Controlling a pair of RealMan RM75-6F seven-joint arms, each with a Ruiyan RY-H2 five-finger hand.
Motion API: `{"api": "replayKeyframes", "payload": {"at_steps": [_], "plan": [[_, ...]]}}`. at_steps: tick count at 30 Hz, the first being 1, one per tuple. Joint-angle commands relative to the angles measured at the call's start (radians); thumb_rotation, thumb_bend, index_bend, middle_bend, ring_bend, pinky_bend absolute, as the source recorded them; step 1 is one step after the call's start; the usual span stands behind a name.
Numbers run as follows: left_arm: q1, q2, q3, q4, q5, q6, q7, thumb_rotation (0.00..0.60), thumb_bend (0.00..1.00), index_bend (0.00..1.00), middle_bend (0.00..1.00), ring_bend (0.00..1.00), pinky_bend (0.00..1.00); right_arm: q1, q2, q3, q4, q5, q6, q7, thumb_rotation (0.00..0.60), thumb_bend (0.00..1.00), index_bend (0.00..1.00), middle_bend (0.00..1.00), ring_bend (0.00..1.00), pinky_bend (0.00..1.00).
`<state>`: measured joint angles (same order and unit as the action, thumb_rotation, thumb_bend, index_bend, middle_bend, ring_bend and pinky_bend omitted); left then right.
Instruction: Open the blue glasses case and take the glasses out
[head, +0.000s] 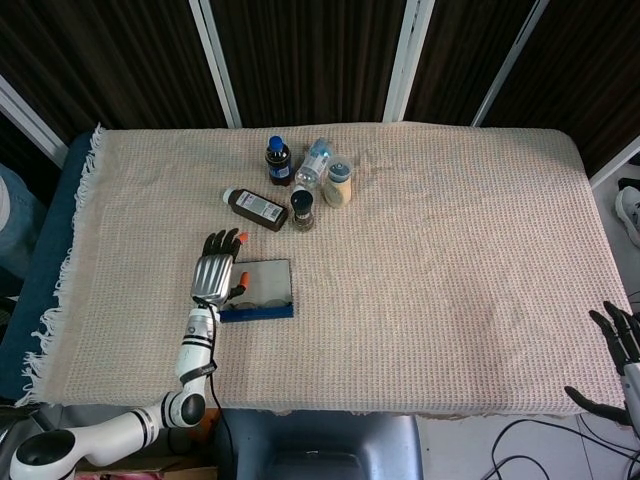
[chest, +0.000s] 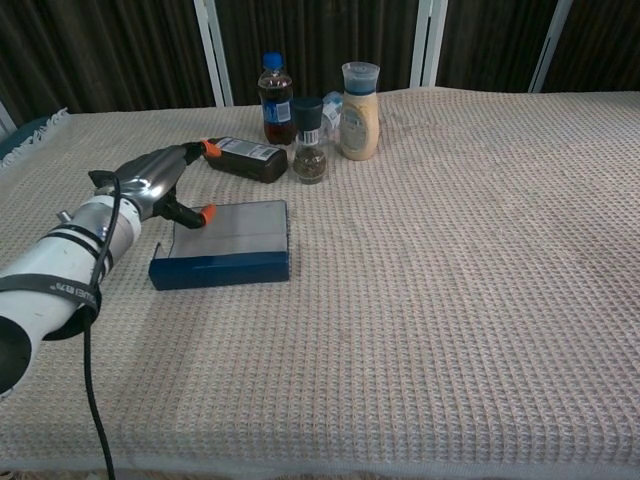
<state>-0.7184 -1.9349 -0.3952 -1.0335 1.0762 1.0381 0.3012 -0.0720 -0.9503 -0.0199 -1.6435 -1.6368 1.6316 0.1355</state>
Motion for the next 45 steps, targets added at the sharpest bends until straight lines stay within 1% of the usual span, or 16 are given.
{"api": "replayKeyframes", "payload": {"at_steps": [1, 4, 5, 8, 10, 14, 17, 20, 26, 29, 30, 34, 41, 45], "plan": [[0.018, 0.056, 0.008, -0.086, 0.008, -0.01, -0.044, 0.6, 0.39, 0.04, 0.02, 0.0, 0.0, 0.002, -0.001, 0.0, 0.0, 0.0, -0.004, -0.004, 0.6, 0.1, 0.0, 0.0, 0.0, 0.0], [0.058, 0.13, 0.045, -0.209, 0.042, 0.014, -0.054, 0.6, 0.39, 0.18, 0.01, 0.0, 0.0, 0.007, -0.005, -0.001, -0.004, -0.002, -0.014, -0.018, 0.6, 0.1, 0.0, 0.0, 0.0, 0.0], [0.074, 0.163, 0.063, -0.261, 0.059, 0.027, -0.054, 0.6, 0.39, 0.21, 0.01, 0.0, 0.0, 0.009, -0.007, -0.001, -0.006, -0.003, -0.017, -0.024, 0.6, 0.1, 0.0, 0.0, 0.0, 0.0], [0.109, 0.237, 0.104, -0.371, 0.095, 0.051, -0.051, 0.6, 0.4, 0.32, 0.01, 0.0, 0.0, 0.013, -0.012, -0.002, -0.01, -0.006, -0.027, -0.04, 0.6, 0.1, 0.0, 0.0, 0.0, 0.0], [0.124, 0.278, 0.13, -0.418, 0.106, 0.048, -0.042, 0.6, 0.42, 0.36, 0.01, 0.0, 0.0, 0.016, -0.015, -0.004, -0.014, -0.009, -0.033, -0.048, 0.6, 0.1, 0.0, 0.0, 0.0, 0.0], [0.147, 0.343, 0.189, -0.47, 0.126, 0.03, -0.04, 0.6, 0.5, 0.37, 0.0, 0.0, 0.0, 0.024, -0.021, -0.003, -0.018, -0.007, -0.048, -0.064, 0.6, 0.1, 0.0, 0.0, 0.0, 0.0], [0.165, 0.366, 0.222, -0.482, 0.145, 0.032, -0.064, 0.6, 0.54, 0.38, 0.0, 0.0, 0.0, 0.029, -0.023, -0.003, -0.022, -0.006, -0.056, -0.072, 0.6, 0.1, 0.0, 0.0, 0.0, 0.0], [0.176, 0.372, 0.246, -0.47, 0.16, 0.036, -0.079, 0.6, 0.56, 0.39, 0.0, 0.0, 0.0, 0.032, -0.025, -0.003, -0.024, -0.006, -0.061, -0.079, 0.6, 0.1, 0.0, 0.0, 0.0, 0.0], [0.18, 0.36, 0.271, -0.424, 0.172, 0.033, -0.081, 0.6, 0.56, 0.36, 0.0, 0.0, 0.0, 0.035, -0.027, -0.003, -0.028, -0.004, -0.067, -0.088, 0.6, 0.1, 0.0, 0.0, 0.0, 0.0], [0.18, 0.361, 0.279, -0.419, 0.163, 0.018, -0.082, 0.6, 0.57, 0.37, 0.0, 0.0, 0.0, 0.037, -0.026, -0.003, -0.029, -0.002, -0.071, -0.088, 0.6, 0.1, 0.0, 0.0, 0.0, 0.0], [0.18, 0.363, 0.282, -0.42, 0.163, 0.017, -0.082, 0.6, 0.58, 0.37, 0.0, 0.0, 0.0, 0.038, -0.026, -0.003, -0.029, -0.001, -0.071, -0.087, 0.6, 0.1, 0.0, 0.0, 0.0, 0.0], [0.189, 0.374, 0.299, -0.43, 0.165, 0.01, -0.091, 0.6, 0.7, 0.39, 0.0, 0.0, 0.0, 0.038, -0.024, -0.002, -0.031, 0.002, -0.07, -0.082, 0.6, 0.1, 0.0, 0.0, 0.0, 0.0], [0.202, 0.381, 0.331, -0.428, 0.187, 0.009, -0.091, 0.6, 0.72, 0.42, 0.0, 0.0, 0.0, 0.037, -0.022, -0.003, -0.03, -0.002, -0.064, -0.074, 0.6, 0.1, 0.0, 0.0, 0.0, 0.0], [0.21, 0.394, 0.354, -0.448, 0.214, 0.012, -0.097, 0.6, 0.77, 0.44, 0.0, 0.0, 0.0, 0.036, -0.021, -0.002, -0.028, -0.002, -0.06, -0.069, 0.6, 0.1, 0.0, 0.0, 0.0, 0.0]]}}
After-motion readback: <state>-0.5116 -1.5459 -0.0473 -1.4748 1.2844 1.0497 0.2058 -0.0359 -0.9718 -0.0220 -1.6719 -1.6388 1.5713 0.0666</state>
